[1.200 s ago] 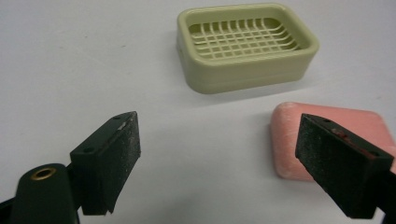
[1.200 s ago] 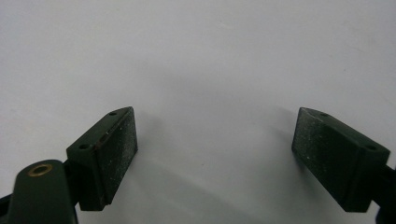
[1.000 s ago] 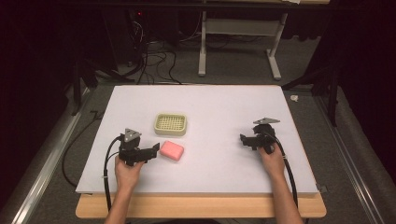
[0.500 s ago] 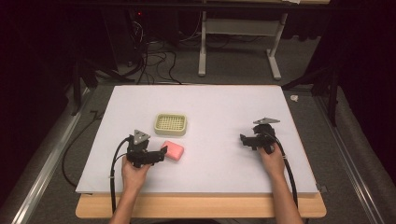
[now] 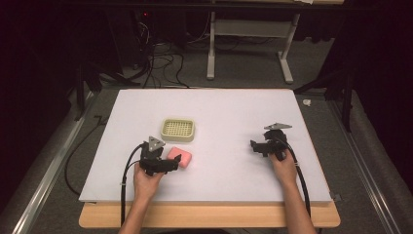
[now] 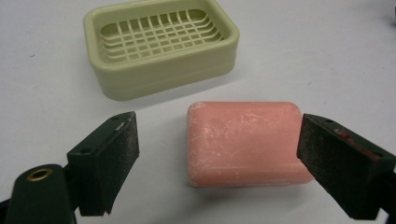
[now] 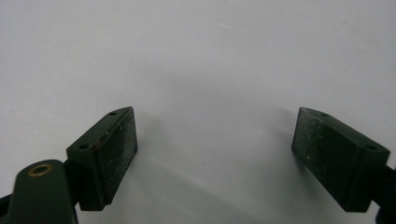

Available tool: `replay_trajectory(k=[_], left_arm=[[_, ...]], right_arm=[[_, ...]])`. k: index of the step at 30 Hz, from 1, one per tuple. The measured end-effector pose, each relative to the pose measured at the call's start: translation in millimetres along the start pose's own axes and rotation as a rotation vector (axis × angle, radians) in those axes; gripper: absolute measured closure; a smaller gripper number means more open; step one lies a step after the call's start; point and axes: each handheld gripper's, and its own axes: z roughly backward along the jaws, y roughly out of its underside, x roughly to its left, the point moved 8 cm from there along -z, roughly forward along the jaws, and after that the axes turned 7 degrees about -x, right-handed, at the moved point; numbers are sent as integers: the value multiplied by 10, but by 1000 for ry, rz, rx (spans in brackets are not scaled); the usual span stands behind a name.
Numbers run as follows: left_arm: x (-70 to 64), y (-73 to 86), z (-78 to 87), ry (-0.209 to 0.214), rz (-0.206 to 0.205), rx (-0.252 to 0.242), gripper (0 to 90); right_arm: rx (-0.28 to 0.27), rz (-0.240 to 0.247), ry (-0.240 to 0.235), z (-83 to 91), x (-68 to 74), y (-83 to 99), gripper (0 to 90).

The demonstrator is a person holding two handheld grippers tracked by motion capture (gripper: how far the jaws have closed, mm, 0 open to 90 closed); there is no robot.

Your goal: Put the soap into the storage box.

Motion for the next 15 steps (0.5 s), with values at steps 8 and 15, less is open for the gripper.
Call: replay_trajectory(k=[8,15], left_arm=[[-62,13,-65,3,-13,9,126],[-109,38,-122,15,-13,28,108]], right_arm=[[1,-1,0,0,1,1,147],[1,-1,0,0,1,1,147]])
